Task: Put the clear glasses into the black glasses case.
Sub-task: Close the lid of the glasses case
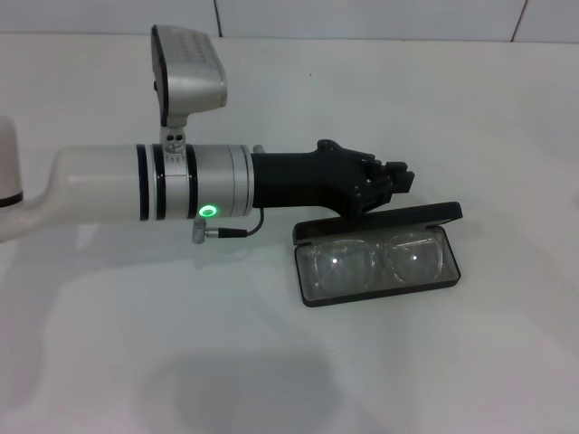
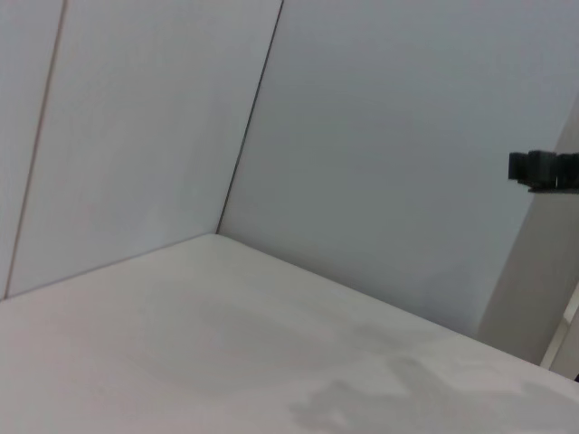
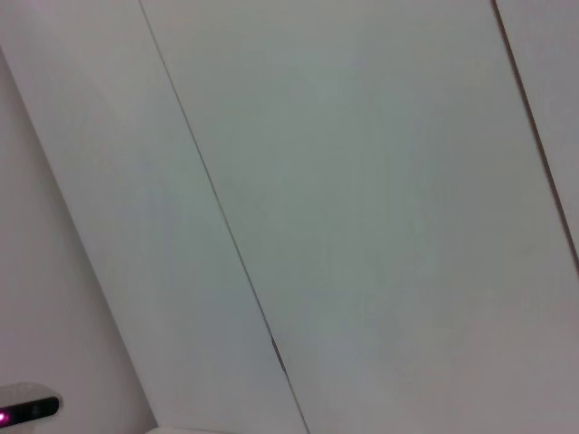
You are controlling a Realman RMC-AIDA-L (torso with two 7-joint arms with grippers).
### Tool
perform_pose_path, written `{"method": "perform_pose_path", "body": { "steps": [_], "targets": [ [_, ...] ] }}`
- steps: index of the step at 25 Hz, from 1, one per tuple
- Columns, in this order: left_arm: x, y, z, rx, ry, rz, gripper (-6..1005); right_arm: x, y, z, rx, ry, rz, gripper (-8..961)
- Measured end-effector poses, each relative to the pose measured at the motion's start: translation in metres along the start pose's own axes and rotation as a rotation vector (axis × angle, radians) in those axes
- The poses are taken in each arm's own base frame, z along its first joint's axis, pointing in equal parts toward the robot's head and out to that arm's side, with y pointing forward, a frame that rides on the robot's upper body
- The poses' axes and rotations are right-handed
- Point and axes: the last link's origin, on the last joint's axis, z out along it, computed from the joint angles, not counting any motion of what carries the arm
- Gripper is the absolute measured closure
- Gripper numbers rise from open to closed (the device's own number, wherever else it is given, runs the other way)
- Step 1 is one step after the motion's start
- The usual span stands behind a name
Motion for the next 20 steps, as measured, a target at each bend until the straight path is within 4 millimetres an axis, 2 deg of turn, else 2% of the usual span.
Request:
{"method": "perform_pose_path", "body": {
  "steps": [10,20],
  "targets": [
    [-0.011,0.001,0.002,-0.003,-0.077,-0.005,872,0.001,-0.007,0.016,-0.023,-0.023,0.013,836],
    [-0.014,-0.003,0.001,0.026,-0.087,-0.009,870,0.004,-0.008,0.018,-0.029,-0.028,0.013,836]
  ]
}}
